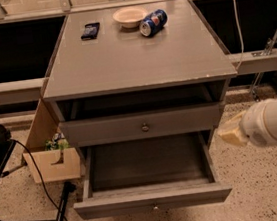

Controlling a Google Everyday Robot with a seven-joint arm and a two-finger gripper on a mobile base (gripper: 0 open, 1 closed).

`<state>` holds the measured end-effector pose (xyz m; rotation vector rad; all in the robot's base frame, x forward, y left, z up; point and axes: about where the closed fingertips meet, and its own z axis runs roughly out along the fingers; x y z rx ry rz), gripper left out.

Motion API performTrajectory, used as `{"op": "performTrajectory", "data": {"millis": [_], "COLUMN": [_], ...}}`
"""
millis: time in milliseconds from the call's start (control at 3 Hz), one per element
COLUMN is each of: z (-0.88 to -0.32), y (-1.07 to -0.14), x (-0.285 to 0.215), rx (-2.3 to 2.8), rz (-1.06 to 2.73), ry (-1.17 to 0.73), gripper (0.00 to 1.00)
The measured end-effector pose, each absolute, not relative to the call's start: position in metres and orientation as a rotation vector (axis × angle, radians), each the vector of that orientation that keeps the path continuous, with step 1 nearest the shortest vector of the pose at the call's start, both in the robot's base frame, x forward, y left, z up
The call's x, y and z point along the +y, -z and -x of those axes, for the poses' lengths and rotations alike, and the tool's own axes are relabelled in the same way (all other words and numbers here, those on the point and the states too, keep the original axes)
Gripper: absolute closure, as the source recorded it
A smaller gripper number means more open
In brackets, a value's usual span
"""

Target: Close middle drawer

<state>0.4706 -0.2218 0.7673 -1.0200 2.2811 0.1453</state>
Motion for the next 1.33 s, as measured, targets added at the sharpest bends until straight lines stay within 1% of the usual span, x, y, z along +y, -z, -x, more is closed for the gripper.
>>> {"op": "performTrajectory", "data": {"millis": [333,1000,1333], "z": [-0.452,-0.399,-0.381], "y": [-0.734,-0.633,-0.614], "x": [-0.221,-0.185,-0.193], "rx": [2.337,2.474,2.496], "rz": [0.794,0.327,0.228], "ry": [-0.202,-0.335,-0.318], "gripper": [1.00,1.00,1.00]}}
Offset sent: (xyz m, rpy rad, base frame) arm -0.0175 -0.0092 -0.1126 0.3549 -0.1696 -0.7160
